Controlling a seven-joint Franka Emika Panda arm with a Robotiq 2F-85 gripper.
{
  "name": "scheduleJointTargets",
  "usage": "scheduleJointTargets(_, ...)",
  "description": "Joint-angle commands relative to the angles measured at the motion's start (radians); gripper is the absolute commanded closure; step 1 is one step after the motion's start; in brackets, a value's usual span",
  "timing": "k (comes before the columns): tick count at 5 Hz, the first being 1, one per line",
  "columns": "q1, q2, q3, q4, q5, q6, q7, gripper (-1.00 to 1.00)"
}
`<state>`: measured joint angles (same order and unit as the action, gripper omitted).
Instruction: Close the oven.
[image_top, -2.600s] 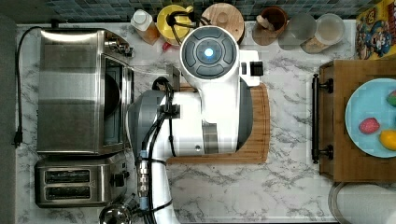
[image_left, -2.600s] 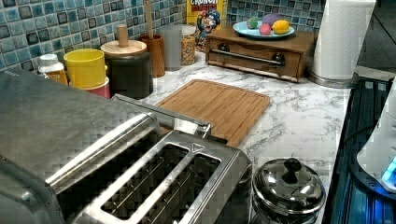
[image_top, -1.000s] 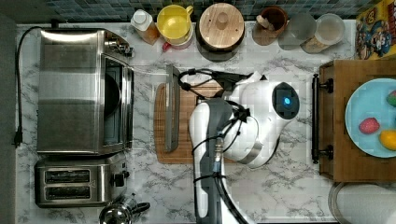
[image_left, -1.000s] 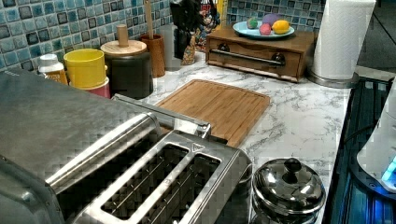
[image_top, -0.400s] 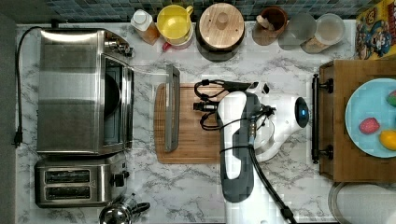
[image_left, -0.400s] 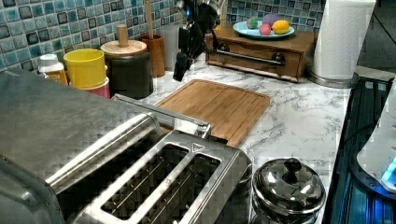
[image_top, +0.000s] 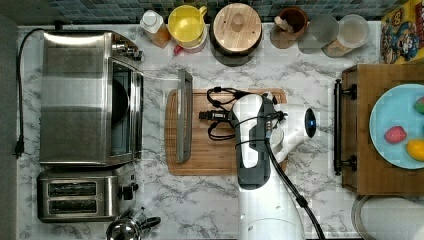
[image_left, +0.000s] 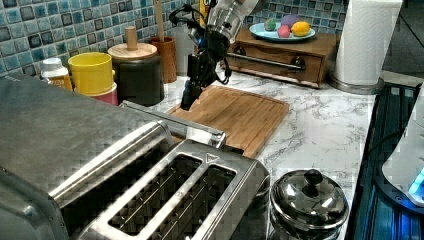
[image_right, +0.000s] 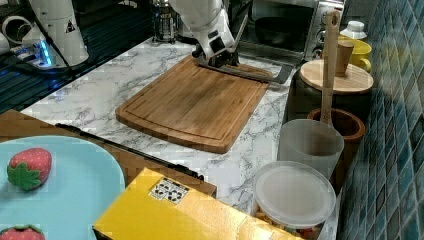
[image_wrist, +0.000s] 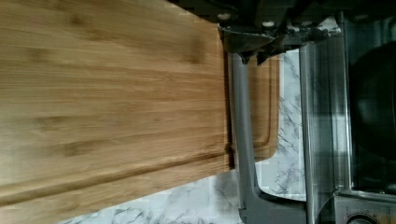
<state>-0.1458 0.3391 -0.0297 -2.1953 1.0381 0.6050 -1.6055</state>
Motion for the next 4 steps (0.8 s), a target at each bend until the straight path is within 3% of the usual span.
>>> scheduleJointTargets(1, 0.053, -0.028, 0.049, 0.076, 0.001, 0.031, -0.13, 1.0)
scheduleJointTargets(2, 0.084, 0.006, 0.07, 0.096, -0.037, 0.051, -0.078, 1.0)
scheduleJointTargets(4, 0.065, 0.021, 0.104, 0.134, -0.049, -0.04, -0.014, 1.0)
